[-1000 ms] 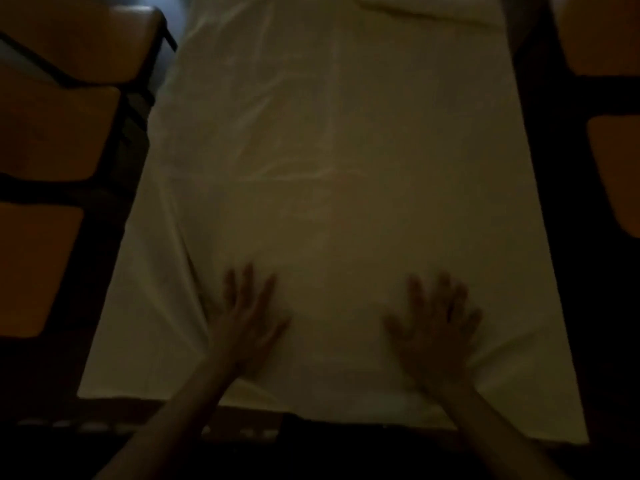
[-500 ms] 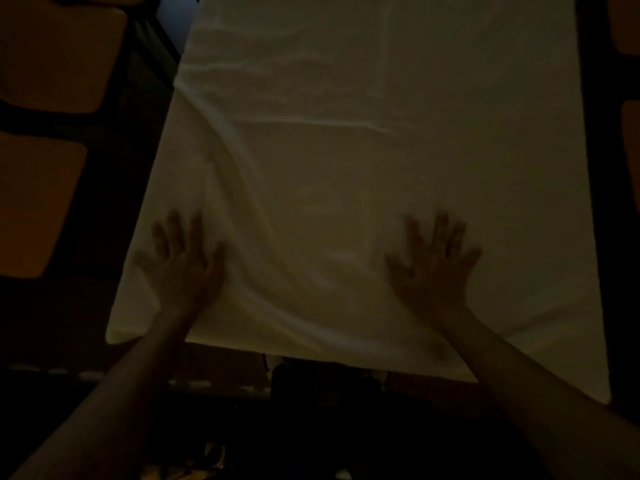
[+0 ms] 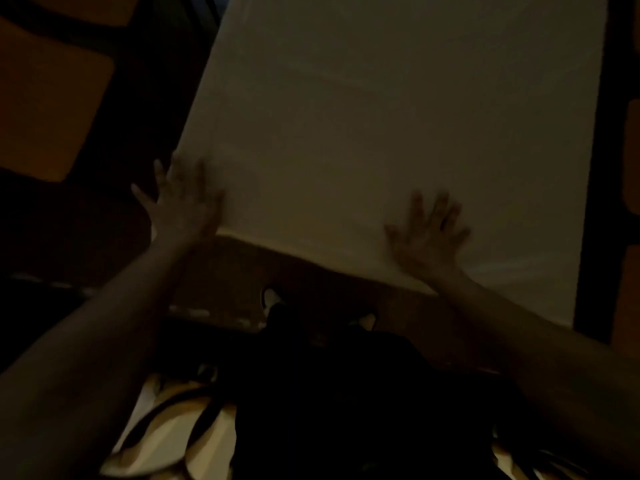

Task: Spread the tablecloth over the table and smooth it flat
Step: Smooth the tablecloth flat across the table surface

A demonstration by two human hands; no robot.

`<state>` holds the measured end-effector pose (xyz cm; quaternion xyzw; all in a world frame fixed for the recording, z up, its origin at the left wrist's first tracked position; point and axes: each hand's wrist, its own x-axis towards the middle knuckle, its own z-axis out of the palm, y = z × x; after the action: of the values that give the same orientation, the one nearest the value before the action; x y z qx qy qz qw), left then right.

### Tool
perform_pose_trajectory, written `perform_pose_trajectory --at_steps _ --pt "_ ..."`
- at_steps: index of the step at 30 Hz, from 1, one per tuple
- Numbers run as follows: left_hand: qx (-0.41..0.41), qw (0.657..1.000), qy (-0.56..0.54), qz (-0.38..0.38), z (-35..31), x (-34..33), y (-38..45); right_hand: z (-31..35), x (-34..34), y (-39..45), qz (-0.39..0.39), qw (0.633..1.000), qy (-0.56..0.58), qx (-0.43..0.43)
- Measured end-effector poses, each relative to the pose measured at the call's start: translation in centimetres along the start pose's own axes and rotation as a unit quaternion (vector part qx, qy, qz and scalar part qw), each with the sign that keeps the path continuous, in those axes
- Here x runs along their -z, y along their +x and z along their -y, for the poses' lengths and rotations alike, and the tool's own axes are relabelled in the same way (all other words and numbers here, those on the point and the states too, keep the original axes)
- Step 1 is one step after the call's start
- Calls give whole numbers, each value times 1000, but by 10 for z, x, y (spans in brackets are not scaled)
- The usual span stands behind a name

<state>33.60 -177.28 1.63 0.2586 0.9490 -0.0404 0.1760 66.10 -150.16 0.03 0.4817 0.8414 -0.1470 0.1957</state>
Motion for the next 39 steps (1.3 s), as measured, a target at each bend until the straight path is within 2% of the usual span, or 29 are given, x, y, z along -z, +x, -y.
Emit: perform_pose_trajectory --at_steps 2,4,15,21,24,28,35,39 --pt "3 1000 11 2 -6 15 -26 -4 13 -10 57 998 -21 15" --pt "-26 1000 6 -9 -18 32 -49 -7 33 -24 71 997 -22 20" --pt "-214 976 -29 -39 -73 85 -97 11 112 -101 -29 999 15 21" --pt "-314 947 -25 -64 -119 100 -127 -29 137 -136 -114 992 51 17" --pt "-365 928 -21 -76 -155 104 -151 -67 132 -158 -155 987 50 8" --pt "-466 881 43 -64 -207 88 -180 -133 100 -186 -175 981 86 -25" --pt "-535 837 114 -28 -292 43 -209 -221 34 -233 -156 964 168 -132" --pt "-551 818 164 -10 -317 17 -208 -241 4 -245 -150 961 194 -128"
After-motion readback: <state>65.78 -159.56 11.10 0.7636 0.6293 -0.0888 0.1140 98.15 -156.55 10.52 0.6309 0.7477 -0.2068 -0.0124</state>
